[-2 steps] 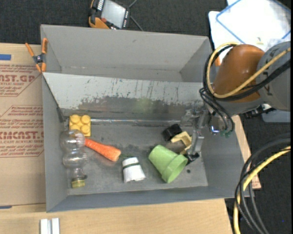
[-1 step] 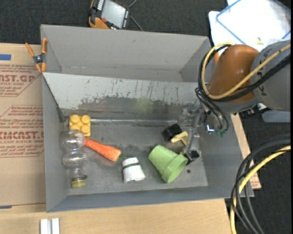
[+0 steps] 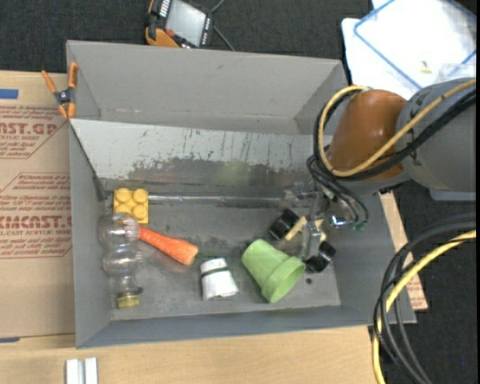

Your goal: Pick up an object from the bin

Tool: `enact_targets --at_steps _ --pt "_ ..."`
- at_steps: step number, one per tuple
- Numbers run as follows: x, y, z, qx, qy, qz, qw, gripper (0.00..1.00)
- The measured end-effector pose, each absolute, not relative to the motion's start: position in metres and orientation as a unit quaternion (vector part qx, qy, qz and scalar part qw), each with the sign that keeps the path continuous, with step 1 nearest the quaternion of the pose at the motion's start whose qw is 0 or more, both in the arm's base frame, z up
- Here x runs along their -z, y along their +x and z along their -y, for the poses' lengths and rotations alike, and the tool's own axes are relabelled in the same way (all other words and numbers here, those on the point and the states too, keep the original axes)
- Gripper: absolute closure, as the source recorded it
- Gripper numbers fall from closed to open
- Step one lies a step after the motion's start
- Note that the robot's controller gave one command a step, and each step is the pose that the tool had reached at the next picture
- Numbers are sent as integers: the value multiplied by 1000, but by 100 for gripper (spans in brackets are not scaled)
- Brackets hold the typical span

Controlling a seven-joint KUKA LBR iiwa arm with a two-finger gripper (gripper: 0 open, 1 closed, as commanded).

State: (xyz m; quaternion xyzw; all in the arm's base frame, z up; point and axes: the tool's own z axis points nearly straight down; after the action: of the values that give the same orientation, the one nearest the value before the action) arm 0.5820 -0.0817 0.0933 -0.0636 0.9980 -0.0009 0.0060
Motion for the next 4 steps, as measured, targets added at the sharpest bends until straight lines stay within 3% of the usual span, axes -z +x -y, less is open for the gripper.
enact_targets --at_steps 1,2,3,4 --pt "-80 582 65 0 42 -999 6 0" --pt "-72 586 73 1 -68 -998 6 0" --pt "-170 576 62 -1 46 -999 5 0" --pt "-121 587 93 1 -146 -989 6 0"
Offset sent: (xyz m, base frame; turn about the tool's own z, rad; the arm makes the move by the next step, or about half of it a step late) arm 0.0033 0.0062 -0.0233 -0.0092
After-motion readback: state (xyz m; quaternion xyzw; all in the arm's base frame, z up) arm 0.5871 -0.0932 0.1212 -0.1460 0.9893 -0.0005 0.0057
